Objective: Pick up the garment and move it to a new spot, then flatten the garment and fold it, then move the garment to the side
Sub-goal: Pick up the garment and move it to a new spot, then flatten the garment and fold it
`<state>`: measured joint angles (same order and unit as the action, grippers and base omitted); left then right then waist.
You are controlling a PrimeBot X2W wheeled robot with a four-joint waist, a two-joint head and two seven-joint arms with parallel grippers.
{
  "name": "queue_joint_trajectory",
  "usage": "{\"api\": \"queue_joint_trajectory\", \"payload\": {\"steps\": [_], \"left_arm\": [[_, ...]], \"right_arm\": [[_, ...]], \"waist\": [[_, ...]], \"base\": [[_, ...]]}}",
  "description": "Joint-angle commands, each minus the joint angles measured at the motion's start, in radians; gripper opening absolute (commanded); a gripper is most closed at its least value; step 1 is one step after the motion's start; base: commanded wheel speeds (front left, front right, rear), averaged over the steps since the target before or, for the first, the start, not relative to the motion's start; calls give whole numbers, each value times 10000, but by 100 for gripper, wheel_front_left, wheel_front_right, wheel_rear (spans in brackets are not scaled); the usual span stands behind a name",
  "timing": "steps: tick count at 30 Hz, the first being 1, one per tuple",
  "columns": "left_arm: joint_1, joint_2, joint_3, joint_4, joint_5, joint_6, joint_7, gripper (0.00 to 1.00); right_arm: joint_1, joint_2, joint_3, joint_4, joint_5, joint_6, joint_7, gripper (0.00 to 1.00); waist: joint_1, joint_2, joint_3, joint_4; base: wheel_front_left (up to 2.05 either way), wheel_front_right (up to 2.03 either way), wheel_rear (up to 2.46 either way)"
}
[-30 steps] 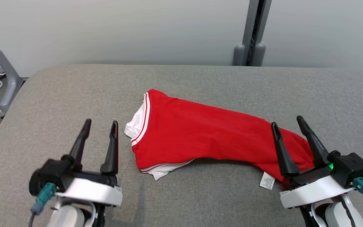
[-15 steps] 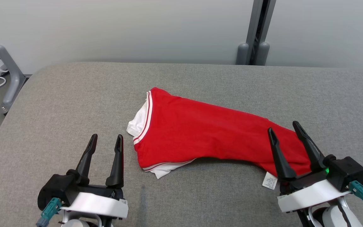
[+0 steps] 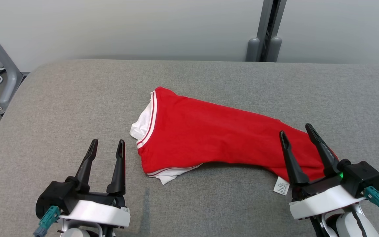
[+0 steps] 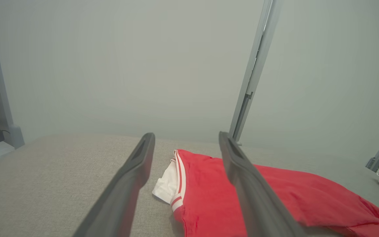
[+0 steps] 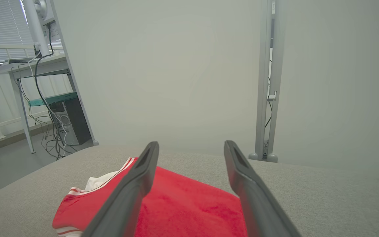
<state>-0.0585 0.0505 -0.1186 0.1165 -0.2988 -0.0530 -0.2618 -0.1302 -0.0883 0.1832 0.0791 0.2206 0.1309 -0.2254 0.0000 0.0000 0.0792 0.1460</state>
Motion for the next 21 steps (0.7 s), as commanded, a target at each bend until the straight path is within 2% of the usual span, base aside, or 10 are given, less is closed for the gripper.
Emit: {"api": "queue_joint_trajectory", "payload": {"steps": [1, 21], "left_arm": [[-102, 20, 18, 38, 20, -69, -43, 100], [-251, 18, -290, 16, -170, 12, -43, 100]], "right_arm": [[-54, -10, -19, 24, 0, -4, -27, 100], [-161, 44, -178, 96, -61, -4, -12, 100]], "waist": [[0, 0, -6, -13], [0, 0, 125, -125]], "base": [[0, 0, 0], [0, 0, 0]]}}
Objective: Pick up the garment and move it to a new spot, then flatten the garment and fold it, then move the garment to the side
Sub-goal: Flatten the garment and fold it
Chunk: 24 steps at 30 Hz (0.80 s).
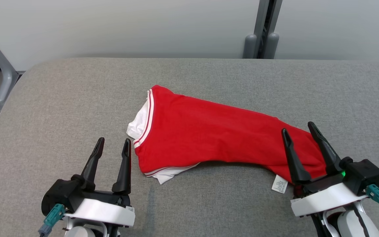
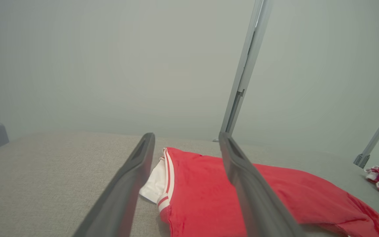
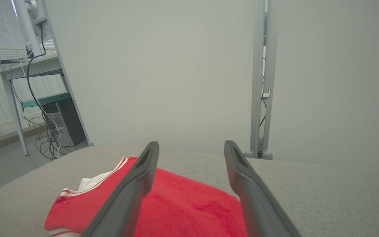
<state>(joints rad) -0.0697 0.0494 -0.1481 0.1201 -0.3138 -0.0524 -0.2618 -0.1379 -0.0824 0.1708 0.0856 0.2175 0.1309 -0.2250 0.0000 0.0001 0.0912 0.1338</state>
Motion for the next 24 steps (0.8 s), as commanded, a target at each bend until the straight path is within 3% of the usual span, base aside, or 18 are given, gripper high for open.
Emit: {"api": "queue_joint_trajectory", "payload": {"steps": [1, 15, 24], "left_arm": [[-148, 29, -4, -23, -24, 11, -43, 100], [-256, 30, -143, 47, -129, 23, -44, 100], [-493, 28, -326, 56, -332, 160, -44, 100]], "right_arm": [[-67, 7, -101, 51, 88, -4, -24, 100], [-98, 95, -256, 51, -137, -4, 5, 100], [-677, -245, 2073, 130, 275, -4, 427, 100]], "waist": [[0, -1, 14, -8], [0, -1, 115, 46], [0, -1, 578, 1075]], "base": [[0, 0, 0], [0, 0, 0], [0, 0, 0]]}}
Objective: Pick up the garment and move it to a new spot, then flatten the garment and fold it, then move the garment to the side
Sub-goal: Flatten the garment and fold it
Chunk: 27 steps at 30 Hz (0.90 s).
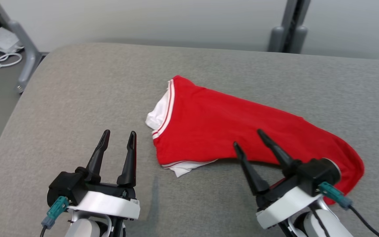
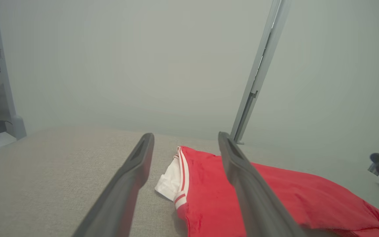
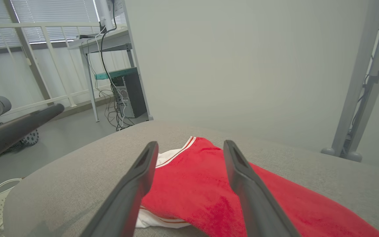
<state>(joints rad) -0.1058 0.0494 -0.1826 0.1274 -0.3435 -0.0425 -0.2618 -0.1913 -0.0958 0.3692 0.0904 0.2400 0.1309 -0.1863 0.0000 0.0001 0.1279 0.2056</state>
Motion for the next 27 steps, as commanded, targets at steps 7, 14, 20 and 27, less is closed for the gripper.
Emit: {"api": "queue_joint_trajectory", "payload": {"steps": [7, 14, 20, 27], "left_arm": [[-237, 34, -6, -11, -297, 158, -44, 100], [-117, 28, -228, -20, -551, 245, -44, 100], [-102, 31, -472, -59, -742, 332, -42, 100], [-304, 33, -620, -101, -907, 469, -33, 100]], "right_arm": [[-1146, -981, 1993, 1072, 400, -4, 592, 100], [-2188, -1980, 3364, 2532, 438, -6, 920, 100], [-2963, -2351, 3692, 3972, -186, -4, 1044, 100], [-3767, -2528, 4292, 5113, -502, -6, 1194, 0]], "waist": [[0, -1, 615, 1524], [0, -1, 692, 2416], [0, -1, 816, 2856], [0, -1, 1006, 3114]], "base": [[0, 0, 0], [0, 0, 0], [0, 0, 0], [0, 0, 0]]}}
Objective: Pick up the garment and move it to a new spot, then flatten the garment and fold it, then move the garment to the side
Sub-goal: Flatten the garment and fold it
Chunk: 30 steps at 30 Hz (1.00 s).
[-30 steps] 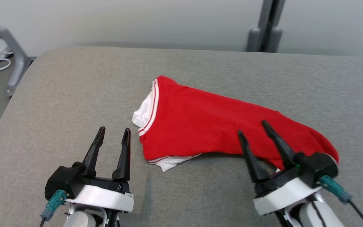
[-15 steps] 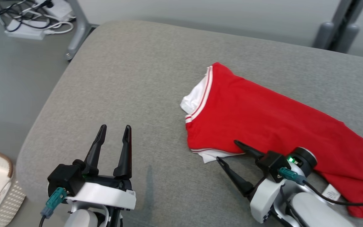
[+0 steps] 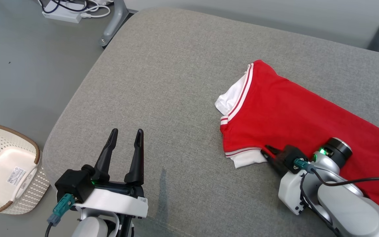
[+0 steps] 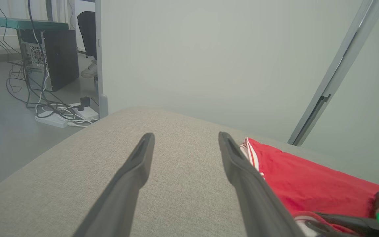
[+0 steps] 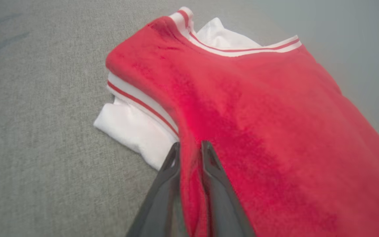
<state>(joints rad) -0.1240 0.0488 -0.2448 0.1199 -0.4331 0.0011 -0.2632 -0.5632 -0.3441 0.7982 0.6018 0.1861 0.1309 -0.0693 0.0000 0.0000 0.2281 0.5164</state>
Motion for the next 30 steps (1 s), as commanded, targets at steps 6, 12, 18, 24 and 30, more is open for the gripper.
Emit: {"api": "queue_joint_trajectory", "payload": {"steps": [6, 12, 18, 24, 30], "left_arm": [[16, 38, 88, 30, -18, 107, -20, 100], [98, 38, 230, 39, 132, 60, -20, 100], [176, 40, 237, 29, 244, 2, -20, 100], [91, 37, 97, -22, 208, -80, -20, 100], [-163, 38, -83, -2, 78, -83, -20, 100]], "right_arm": [[-360, 261, 55, 129, 418, -4, -563, 0], [-536, 577, 1068, -1211, 1855, -6, -867, 0], [-1285, -124, 582, -3197, 2550, -6, -588, 0], [-2410, -1853, -1159, -3660, 3538, -6, 542, 0], [-3507, -3002, -2444, -943, 4275, -6, 987, 11]], "waist": [[0, 0, -216, -109], [0, 0, -630, -426], [0, 0, -834, -603], [0, 0, -515, -390], [0, 0, -33, -90]], "base": [[0, 0, 0], [0, 0, 0], [0, 0, 0], [0, 0, 0], [0, 0, 0]]}}
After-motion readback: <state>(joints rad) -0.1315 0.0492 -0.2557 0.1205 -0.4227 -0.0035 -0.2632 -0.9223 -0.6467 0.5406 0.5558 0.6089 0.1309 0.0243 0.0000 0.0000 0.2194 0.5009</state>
